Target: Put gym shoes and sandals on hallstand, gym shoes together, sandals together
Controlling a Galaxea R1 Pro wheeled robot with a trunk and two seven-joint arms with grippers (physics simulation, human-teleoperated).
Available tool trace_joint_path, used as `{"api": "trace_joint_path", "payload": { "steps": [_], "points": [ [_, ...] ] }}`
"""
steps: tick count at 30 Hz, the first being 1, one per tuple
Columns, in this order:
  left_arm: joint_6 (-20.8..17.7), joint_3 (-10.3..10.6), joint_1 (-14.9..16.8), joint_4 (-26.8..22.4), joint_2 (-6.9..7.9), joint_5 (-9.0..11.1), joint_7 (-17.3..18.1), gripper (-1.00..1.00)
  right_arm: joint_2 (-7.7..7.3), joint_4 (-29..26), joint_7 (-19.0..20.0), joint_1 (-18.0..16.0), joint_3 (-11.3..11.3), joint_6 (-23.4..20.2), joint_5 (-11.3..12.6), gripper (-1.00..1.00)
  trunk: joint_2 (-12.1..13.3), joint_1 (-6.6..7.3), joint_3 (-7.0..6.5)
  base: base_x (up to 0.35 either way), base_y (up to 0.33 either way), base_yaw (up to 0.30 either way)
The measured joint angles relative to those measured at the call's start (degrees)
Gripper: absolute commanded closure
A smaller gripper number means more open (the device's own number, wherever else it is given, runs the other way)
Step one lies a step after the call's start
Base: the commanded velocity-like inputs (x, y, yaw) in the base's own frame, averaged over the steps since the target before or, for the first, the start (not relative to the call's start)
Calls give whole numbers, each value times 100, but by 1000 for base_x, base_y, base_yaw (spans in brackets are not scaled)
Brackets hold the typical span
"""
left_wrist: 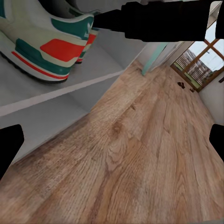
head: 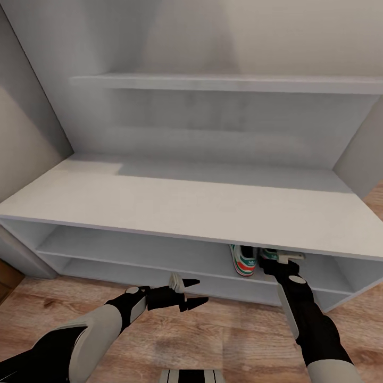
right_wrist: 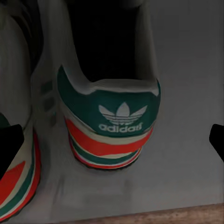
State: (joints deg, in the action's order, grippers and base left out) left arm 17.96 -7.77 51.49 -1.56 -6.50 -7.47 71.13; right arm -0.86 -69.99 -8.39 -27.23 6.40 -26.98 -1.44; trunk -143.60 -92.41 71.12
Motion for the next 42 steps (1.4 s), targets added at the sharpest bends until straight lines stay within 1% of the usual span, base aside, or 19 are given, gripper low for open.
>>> {"api": "trace_joint_path", "payload": {
  "steps": [6,23,25,27,33,34,35,39,40,42],
  "points": [
    [2,0,0,0,0,-2,0,-100,0,0,0,0,0,0,0,-100,0,-3,0,-203,0,0],
    [0,-6,0,-3,8,-2,0,-100,0,-16,12,0,6,0,6,-100,0,-4,0,-332,0,0],
    [-1,-8,0,-8,13,1,4,-100,0,-89,15,0,5,0,7,-100,0,-4,0,-339,0,0],
    [-2,-10,1,-20,29,6,8,-100,3,-292,17,10,6,0,27,-100,0,-3,0,-339,0,0],
    [-2,-16,1,-28,51,6,8,-100,8,-347,21,23,6,-3,52,-100,0,-4,0,-339,0,0],
    [-2,-17,1,-29,63,7,8,-100,8,-350,22,27,6,-4,61,-100,0,-4,0,-339,0,0],
    [-3,-27,5,-51,166,7,8,-100,13,-350,29,42,7,-4,138,-100,0,-4,0,-339,0,0],
    [-2,-24,5,-98,293,7,8,-100,15,-350,35,68,7,-5,264,-100,0,-4,0,-339,0,0],
    [-4,-37,7,-149,386,7,8,-100,13,-350,40,80,13,-8,412,-100,0,-4,0,-339,0,0],
    [-2,-29,6,-194,449,7,8,-100,11,-347,48,80,16,-9,575,-100,0,-4,0,-339,0,0]
  ]
}}
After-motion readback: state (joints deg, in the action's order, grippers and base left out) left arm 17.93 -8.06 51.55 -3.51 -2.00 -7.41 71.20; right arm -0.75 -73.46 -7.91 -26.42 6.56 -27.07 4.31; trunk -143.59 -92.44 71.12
